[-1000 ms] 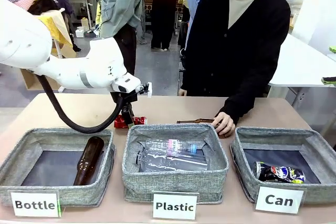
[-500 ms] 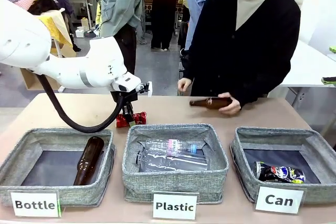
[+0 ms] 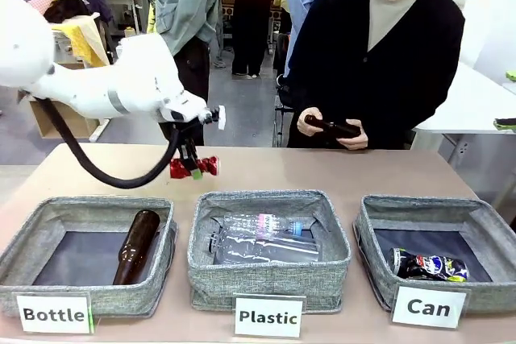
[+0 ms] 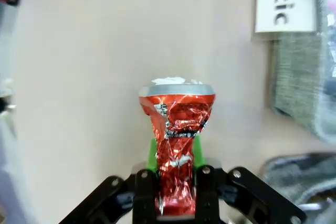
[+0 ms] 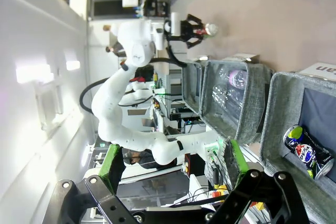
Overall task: Sort the can waste into the basket.
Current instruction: Pick up the can waste from the table and place it in the right Fabric basket.
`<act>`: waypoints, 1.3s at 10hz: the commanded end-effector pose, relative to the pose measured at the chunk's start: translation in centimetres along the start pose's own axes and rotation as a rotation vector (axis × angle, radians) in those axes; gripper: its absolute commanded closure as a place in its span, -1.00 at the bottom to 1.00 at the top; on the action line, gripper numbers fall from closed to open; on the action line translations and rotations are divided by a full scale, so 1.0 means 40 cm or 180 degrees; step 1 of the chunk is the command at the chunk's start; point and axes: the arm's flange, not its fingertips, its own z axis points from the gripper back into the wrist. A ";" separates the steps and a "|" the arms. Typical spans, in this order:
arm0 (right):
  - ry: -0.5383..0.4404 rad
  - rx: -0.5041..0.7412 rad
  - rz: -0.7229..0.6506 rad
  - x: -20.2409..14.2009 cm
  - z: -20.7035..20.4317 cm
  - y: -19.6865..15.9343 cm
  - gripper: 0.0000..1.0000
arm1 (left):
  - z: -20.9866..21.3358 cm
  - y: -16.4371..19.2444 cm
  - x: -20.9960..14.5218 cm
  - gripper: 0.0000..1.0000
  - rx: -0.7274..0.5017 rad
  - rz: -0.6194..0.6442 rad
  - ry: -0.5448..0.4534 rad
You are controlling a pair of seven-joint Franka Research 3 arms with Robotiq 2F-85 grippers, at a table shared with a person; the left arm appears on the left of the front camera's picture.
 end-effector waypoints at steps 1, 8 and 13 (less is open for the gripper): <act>0.0021 -0.0030 0.0066 -0.004 0.005 0.002 -1.00 | 0.174 -0.088 -0.070 1.00 -0.0087 0.0124 -0.0227; 0.0021 -0.0030 0.0066 -0.004 0.005 0.002 -1.00 | 0.625 -0.291 -0.525 1.00 -0.0365 -0.0686 -0.0694; 0.0021 -0.0030 0.0066 -0.004 0.005 0.002 -1.00 | 0.835 -0.423 -1.010 1.00 -0.0302 -0.1430 -0.1839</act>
